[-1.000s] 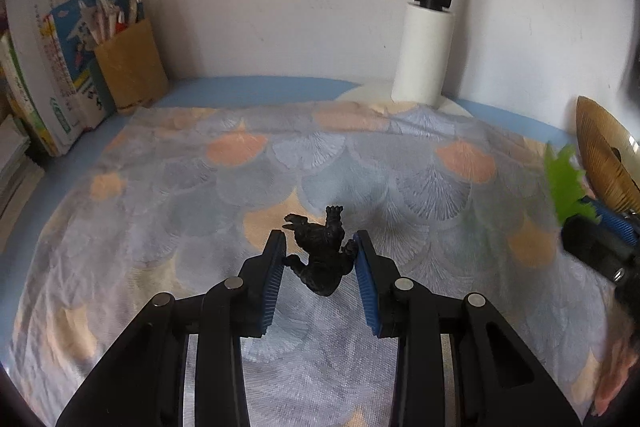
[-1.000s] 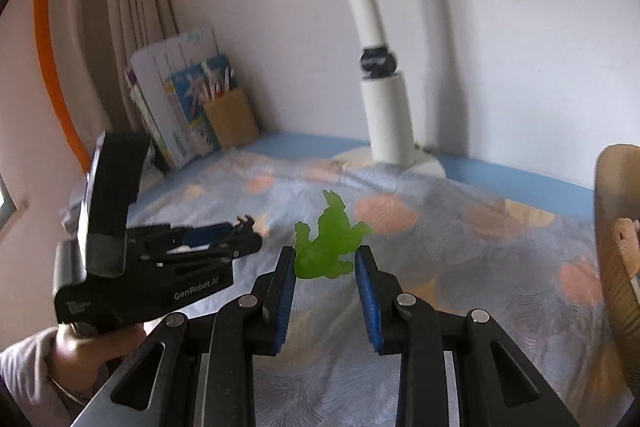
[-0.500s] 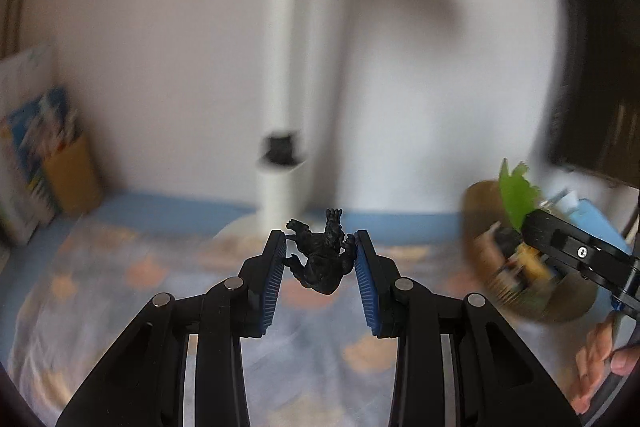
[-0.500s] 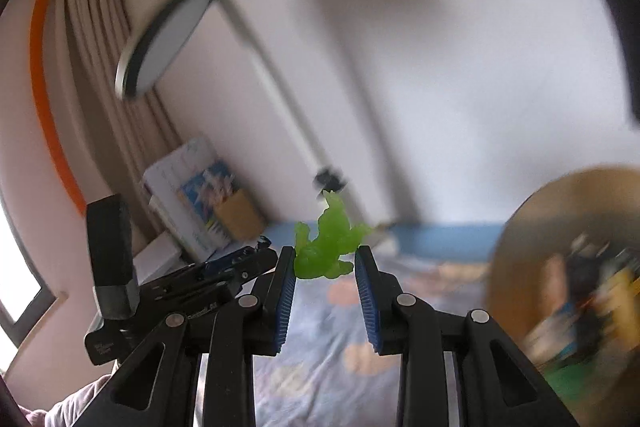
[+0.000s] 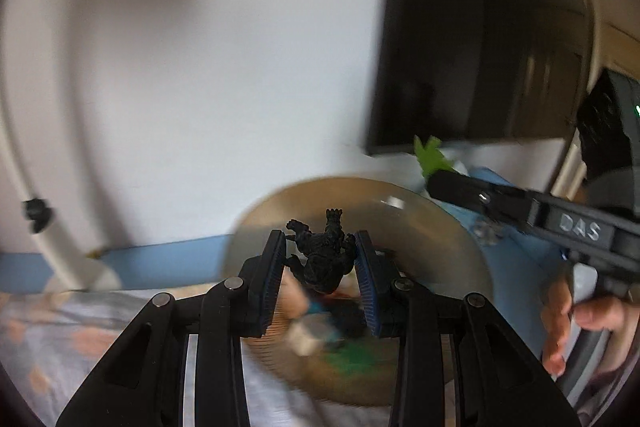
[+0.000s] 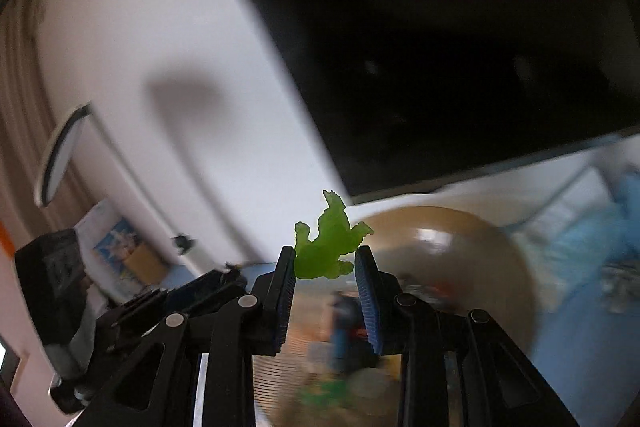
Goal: Organize rigid objects
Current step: 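Carry black and green figures to the amber bowl and release both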
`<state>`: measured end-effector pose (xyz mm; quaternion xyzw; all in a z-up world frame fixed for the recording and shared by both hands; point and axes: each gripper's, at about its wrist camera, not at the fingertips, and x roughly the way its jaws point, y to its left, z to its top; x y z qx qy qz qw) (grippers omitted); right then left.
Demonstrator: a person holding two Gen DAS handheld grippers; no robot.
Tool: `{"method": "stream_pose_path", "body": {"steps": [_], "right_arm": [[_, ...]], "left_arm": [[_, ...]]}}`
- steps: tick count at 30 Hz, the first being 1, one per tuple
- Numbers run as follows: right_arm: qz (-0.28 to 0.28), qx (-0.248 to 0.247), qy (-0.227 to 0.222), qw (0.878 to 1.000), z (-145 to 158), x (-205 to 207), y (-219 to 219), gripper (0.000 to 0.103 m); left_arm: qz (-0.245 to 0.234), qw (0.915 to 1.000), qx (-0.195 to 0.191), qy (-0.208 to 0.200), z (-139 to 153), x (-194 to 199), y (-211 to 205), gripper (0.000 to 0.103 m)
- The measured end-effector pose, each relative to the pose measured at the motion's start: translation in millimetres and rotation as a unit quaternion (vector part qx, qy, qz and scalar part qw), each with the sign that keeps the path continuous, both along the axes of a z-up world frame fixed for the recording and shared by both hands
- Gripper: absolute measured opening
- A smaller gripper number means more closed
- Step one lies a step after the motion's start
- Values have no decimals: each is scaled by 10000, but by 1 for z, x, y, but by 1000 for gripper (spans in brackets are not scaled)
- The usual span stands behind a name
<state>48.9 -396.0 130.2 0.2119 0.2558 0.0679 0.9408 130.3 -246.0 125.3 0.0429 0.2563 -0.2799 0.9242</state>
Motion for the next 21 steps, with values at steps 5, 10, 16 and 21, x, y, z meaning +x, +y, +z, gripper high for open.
{"method": "stream_pose_path", "body": {"steps": [5,10,16,21], "right_arm": [[-355,-100,348,9987,-12,-2,-28,29],[-545,-165,1070,9926,-32,12,-40,78],[-701,551,1162,9892,-41,6,-53,103],[-823,958,1221,9845,-37,-5,-59,103]], "left_arm": [[-311,9991,101,253,-15,1,-27,33],[-214,9956,616,670,-32,10,-51,103],[-105,9912,728,1101,-40,11,-39,103],[185,9918,480,1174,-29,6,-3,103]]}}
